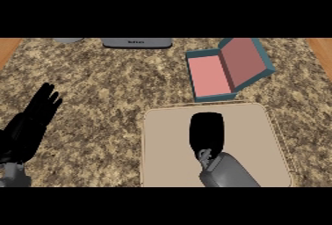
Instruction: Pick the bell pepper from the tray and place it in the cardboard box
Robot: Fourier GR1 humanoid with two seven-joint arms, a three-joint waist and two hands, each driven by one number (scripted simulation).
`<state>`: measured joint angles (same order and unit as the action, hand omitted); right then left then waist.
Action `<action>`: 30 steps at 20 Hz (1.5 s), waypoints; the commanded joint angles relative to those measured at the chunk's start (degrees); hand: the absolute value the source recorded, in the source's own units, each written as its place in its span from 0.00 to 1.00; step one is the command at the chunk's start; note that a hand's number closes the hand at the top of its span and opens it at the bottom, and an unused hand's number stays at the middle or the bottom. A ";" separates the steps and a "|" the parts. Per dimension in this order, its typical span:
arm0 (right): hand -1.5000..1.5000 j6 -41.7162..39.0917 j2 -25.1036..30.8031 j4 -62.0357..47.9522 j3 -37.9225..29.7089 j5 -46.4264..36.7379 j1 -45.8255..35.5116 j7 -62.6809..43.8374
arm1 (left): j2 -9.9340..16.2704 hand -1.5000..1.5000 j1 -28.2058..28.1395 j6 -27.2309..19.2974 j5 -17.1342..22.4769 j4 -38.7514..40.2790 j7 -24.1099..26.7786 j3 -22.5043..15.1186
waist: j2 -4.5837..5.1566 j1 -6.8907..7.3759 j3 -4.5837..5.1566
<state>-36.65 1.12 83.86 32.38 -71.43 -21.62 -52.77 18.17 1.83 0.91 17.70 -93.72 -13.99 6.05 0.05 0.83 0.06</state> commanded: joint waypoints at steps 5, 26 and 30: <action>1.00 14.73 -1.09 -9.41 -17.02 17.20 -12.94 -7.46 | -0.86 0.50 2.73 1.45 -0.48 0.12 0.04 -2.75 | 2.41 5.83 -0.31; 1.00 37.03 -1.09 -43.53 -15.54 14.55 -57.96 -18.23 | -2.50 0.50 6.44 0.44 -2.13 2.77 -0.98 -4.45 | 1.38 7.18 0.19; 1.00 37.22 -1.09 -46.27 -15.54 10.11 -64.39 -24.00 | -2.72 0.50 5.49 0.34 -1.54 2.22 -1.43 -4.06 | 0.67 5.25 0.20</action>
<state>-2.70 0.57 40.64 16.38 -58.56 -80.10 -64.78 16.54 8.18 2.00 16.16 -91.37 -15.37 2.23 1.12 7.29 0.24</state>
